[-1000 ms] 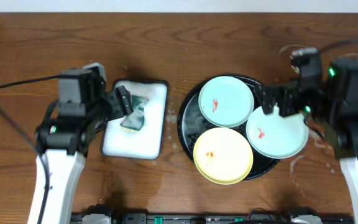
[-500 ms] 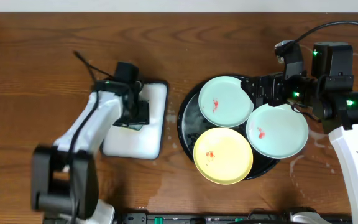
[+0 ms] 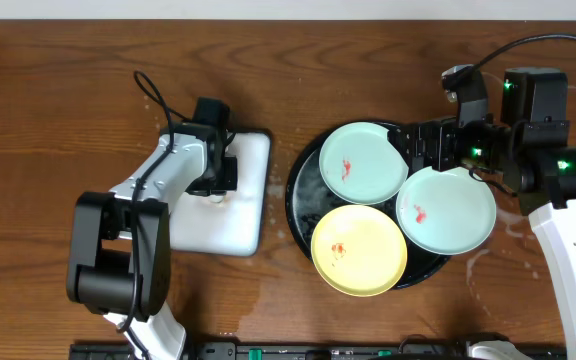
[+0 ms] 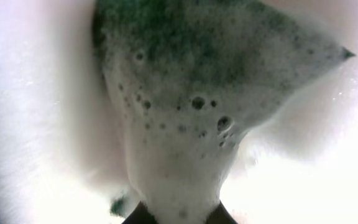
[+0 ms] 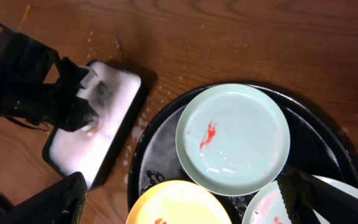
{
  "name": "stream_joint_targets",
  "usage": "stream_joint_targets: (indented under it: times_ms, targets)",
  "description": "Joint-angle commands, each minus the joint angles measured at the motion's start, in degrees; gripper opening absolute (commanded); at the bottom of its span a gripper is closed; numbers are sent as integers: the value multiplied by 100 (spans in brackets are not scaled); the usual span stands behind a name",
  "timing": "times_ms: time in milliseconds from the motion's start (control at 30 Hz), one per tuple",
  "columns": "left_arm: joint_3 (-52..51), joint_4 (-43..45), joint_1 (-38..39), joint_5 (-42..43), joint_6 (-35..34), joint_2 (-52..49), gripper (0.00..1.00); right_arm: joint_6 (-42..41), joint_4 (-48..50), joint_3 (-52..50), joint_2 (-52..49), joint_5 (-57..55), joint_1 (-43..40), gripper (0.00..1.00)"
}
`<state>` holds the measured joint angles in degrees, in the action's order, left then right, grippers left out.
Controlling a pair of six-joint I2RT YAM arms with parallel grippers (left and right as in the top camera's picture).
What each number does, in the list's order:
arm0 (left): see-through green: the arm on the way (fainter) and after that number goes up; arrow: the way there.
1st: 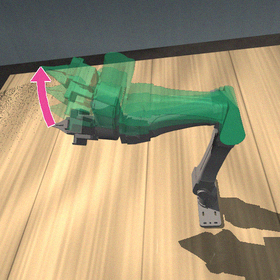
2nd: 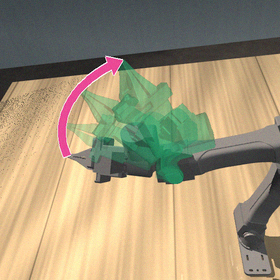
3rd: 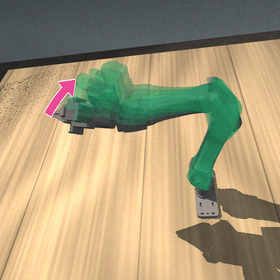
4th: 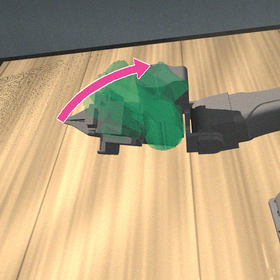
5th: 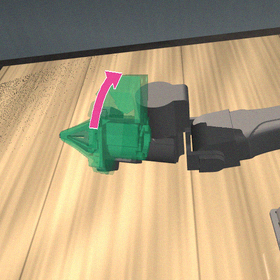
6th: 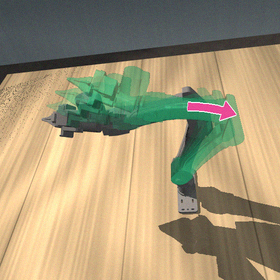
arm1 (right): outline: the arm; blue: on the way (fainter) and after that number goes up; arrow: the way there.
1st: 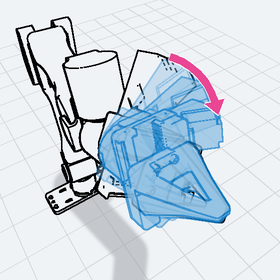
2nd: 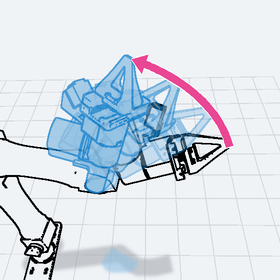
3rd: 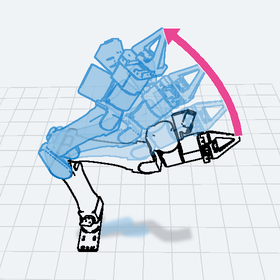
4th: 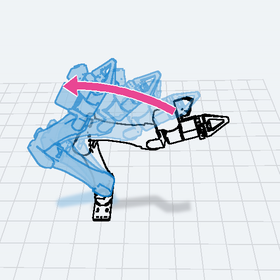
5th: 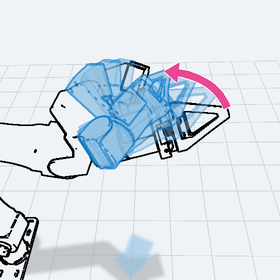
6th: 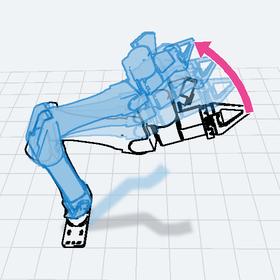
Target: Clean dirty plates on tray and stack at the side
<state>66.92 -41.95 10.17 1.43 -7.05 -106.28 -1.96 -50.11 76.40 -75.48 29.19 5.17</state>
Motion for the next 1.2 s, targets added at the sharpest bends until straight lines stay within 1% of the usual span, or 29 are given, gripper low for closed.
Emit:
stream_joint_targets:
  times_ms: [0,33,67,133,233,400,533,567,600,633,667,767,900,933,967,1000,1033,1067,1167]
  targets:
    - [367,-374,15,245,-52,529,49,-37,-2,118,37,107,50,97]
    - [393,-385,15,243,-50,778,54,-37,-4,118,37,107,50,97]
    - [393,-378,15,240,-50,892,57,-37,-4,118,37,107,50,97]
    - [389,-273,15,232,-44,1086,57,-37,-4,118,37,107,50,97]
    - [304,39,15,42,-44,1032,57,-37,-4,118,37,107,50,98]
    - [-50,975,15,42,-2,437,57,-42,-26,118,37,107,50,98]
    - [-52,1196,15,46,-4,-247,57,-105,-35,118,37,107,50,98]
    - [-52,1235,15,46,-4,-422,56,-107,-46,118,37,107,50,98]
    - [-52,1252,15,46,-4,-483,48,-105,-50,118,37,107,50,98]
    - [-52,1250,15,48,-4,-518,20,-105,-52,118,37,107,50,99]
    - [-46,1250,15,48,-4,-505,8,-105,-52,118,37,107,50,99]
    - [11,1211,15,52,-4,-323,7,-105,-50,118,37,107,50,99]
    - [103,1119,15,66,-4,173,8,-105,-50,118,37,107,50,99]
    - [103,1119,15,63,-4,310,9,-105,-50,118,37,107,50,99]
    - [103,1110,15,66,-7,459,37,-105,-50,118,37,107,50,99]
    - [103,1084,15,66,-9,575,51,-105,-52,118,37,107,50,99]
    - [103,1040,15,68,-9,673,58,-105,-52,118,37,107,50,99]
    - [103,979,15,68,-7,743,62,-105,-55,118,37,107,50,99]
    - [103,634,15,63,-7,820,65,-103,-74,118,37,107,50,99]
